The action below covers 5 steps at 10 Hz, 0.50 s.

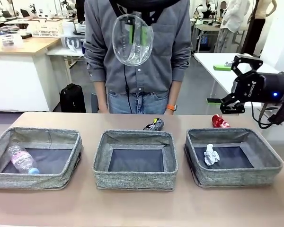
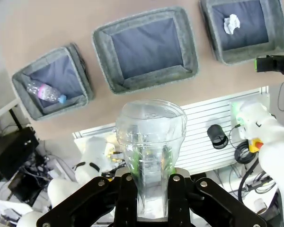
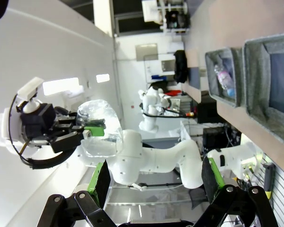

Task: Sort the waste into the appropriate baskets.
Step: Pick up the waste item pointed out by the person.

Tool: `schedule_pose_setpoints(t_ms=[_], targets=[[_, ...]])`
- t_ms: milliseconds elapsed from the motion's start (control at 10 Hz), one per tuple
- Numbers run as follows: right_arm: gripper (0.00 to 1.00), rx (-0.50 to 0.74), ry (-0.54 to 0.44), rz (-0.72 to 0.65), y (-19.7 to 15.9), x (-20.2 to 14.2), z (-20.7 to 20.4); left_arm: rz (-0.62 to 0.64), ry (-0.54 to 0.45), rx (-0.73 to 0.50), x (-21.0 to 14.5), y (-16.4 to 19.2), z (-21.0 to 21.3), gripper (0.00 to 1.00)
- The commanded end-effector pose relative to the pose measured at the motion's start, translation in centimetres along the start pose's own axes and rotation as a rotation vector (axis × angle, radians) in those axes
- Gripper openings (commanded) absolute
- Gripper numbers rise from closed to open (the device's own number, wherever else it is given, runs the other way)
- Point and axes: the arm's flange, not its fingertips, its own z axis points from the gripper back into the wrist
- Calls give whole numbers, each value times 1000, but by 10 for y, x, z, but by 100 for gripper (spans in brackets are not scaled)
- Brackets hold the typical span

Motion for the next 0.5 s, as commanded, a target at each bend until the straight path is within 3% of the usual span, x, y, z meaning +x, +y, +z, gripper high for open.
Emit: schedule_pose_setpoints(t_ms=[0,400], targets=[[100,-4,5,3,0,-1,0,6,-6,20,-6,1,0,21],[100,-4,5,3,0,-1,0,6,-6,20,-6,1,0,21]])
